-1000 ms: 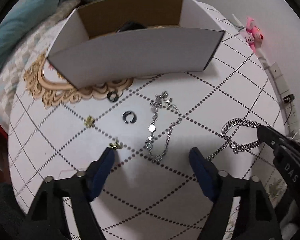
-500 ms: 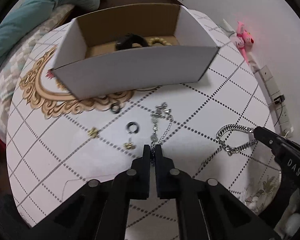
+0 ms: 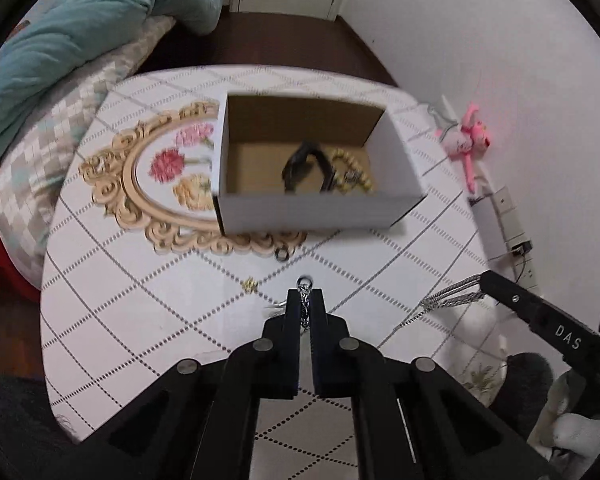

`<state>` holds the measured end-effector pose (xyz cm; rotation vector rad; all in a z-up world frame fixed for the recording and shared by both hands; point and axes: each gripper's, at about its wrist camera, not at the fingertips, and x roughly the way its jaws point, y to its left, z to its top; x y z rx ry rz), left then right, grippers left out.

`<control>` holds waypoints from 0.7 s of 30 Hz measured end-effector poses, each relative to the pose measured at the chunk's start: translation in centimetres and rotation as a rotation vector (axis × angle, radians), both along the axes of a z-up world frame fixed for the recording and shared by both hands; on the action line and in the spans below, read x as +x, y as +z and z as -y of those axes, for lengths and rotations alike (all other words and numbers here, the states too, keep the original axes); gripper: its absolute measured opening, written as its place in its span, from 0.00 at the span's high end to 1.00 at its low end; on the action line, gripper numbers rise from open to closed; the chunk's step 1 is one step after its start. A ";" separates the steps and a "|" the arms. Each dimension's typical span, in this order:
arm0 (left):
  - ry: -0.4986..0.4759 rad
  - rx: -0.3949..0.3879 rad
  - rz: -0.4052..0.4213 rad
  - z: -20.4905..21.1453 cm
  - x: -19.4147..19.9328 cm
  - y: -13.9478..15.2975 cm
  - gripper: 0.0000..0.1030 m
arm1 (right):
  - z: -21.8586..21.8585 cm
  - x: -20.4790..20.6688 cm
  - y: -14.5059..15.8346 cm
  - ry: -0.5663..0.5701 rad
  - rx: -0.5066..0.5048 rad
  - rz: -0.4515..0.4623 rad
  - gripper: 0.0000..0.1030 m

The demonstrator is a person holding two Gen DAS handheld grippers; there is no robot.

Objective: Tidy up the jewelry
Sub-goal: 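Carry both chains over the box while both tools open to drop them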

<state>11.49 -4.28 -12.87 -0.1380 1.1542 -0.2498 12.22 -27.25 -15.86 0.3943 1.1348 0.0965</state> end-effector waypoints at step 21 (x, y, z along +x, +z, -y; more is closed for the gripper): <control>-0.017 -0.061 0.094 -1.2 13.1 7.2 0.98 | -5.8 13.2 11.5 0.189 -0.038 0.185 0.92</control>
